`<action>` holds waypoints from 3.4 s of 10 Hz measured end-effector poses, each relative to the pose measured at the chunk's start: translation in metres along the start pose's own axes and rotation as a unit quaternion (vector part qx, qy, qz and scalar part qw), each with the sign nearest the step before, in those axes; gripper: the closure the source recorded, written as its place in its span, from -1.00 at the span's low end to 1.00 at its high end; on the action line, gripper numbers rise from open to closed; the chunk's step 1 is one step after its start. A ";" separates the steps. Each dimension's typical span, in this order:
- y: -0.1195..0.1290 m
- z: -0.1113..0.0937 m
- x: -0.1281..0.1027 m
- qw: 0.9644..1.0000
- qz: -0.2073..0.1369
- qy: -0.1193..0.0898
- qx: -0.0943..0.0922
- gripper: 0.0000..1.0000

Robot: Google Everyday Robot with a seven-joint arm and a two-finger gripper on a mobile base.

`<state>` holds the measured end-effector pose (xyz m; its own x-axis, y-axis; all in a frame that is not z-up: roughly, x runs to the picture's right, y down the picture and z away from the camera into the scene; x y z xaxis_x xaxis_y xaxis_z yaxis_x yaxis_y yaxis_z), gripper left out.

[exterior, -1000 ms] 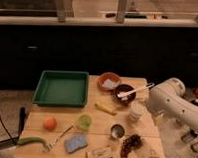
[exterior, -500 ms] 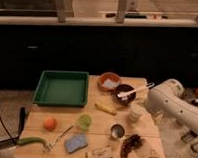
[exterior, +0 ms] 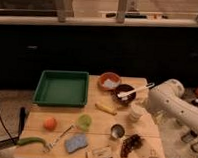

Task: Stack cups into tray

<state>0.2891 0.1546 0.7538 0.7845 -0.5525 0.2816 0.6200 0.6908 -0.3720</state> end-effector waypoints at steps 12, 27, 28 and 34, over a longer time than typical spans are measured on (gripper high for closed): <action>-0.026 -0.013 -0.091 0.977 -0.169 -0.123 0.028 -0.60; -0.036 0.024 -0.188 0.911 -0.319 -0.239 -0.100 -0.60; -0.034 0.027 -0.189 0.909 -0.321 -0.242 -0.111 -0.60; -0.030 0.042 -0.192 0.902 -0.317 -0.265 -0.126 -0.02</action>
<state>0.1204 0.2596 0.7477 0.2094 -0.4524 0.8669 0.9761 0.1502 -0.1573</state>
